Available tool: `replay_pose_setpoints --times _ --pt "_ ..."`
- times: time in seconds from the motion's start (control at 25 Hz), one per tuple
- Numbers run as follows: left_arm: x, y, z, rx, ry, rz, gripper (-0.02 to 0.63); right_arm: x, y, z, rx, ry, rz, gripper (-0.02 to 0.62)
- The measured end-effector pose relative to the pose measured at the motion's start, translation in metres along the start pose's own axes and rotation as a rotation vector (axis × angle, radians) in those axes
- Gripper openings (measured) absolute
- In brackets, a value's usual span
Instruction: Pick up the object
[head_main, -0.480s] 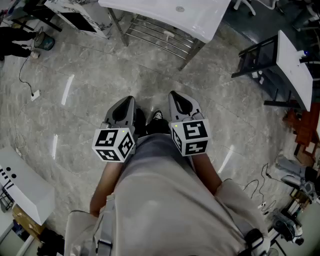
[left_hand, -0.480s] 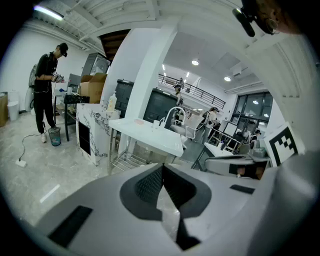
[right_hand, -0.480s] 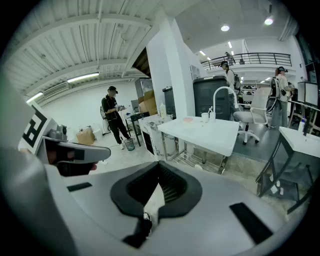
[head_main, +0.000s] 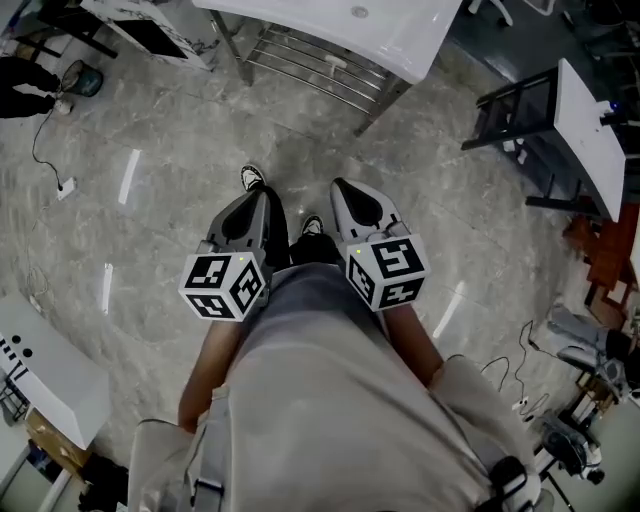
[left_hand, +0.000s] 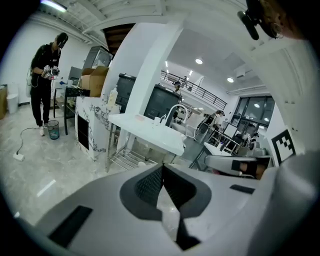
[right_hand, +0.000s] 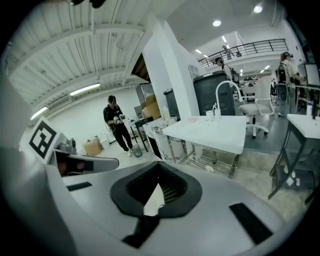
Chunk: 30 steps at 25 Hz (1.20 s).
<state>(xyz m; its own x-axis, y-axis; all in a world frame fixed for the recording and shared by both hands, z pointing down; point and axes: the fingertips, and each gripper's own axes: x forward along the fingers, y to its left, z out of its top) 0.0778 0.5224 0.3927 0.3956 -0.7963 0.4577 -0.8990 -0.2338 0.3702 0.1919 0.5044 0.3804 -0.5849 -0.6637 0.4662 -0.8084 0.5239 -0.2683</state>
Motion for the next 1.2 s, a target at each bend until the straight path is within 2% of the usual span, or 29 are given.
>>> replay_pose_setpoints --times 0.08,0.28,0.76,0.92,1.2 --pt "0.006 0.004 0.007 -0.010 -0.008 -0.008 0.005 0.003 0.003 0.008 0.011 -0.012 0.034 0.011" --pt "0.024 0.019 0.029 -0.021 -0.016 -0.012 0.005 0.027 0.003 0.024 -0.019 0.008 0.052 0.011" --pt "0.065 0.088 0.091 -0.013 -0.015 -0.003 0.005 0.120 0.007 0.075 -0.066 0.022 0.032 0.011" --pt "0.077 0.115 0.113 -0.009 -0.017 -0.017 0.005 0.152 0.012 0.088 -0.046 0.041 0.025 0.011" --pt "0.088 0.156 0.155 0.024 -0.043 -0.058 0.005 0.199 0.034 0.119 -0.073 0.046 0.013 0.011"
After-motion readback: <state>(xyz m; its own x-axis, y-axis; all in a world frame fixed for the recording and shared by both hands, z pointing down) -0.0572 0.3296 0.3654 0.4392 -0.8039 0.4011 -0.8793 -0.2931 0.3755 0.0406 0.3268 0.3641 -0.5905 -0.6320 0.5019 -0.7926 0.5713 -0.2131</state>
